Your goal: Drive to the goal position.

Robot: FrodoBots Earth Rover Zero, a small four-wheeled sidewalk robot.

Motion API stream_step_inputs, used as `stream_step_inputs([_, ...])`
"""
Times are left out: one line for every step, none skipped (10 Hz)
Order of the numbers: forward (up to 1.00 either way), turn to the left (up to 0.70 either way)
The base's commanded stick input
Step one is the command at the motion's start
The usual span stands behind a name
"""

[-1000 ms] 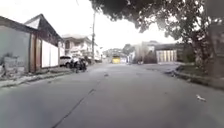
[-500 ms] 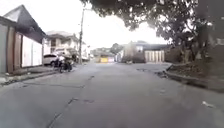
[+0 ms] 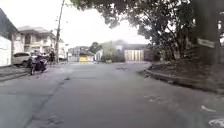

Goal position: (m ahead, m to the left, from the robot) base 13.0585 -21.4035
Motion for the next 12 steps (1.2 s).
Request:
stream_step_inputs([1.0, 0.0])
stream_step_inputs([1.0, 0.0])
stream_step_inputs([1.0, 0.0])
stream_step_inputs([1.0, 0.0])
stream_step_inputs([1.0, 0.0])
stream_step_inputs([1.0, 0.0])
stream_step_inputs([1.0, 0.0])
stream_step_inputs([1.0, 0.0])
stream_step_inputs([1.0, 0.0])
stream_step_inputs([1.0, 0.0])
stream_step_inputs([1.0, 0.0])
stream_step_inputs([1.0, 0.0])
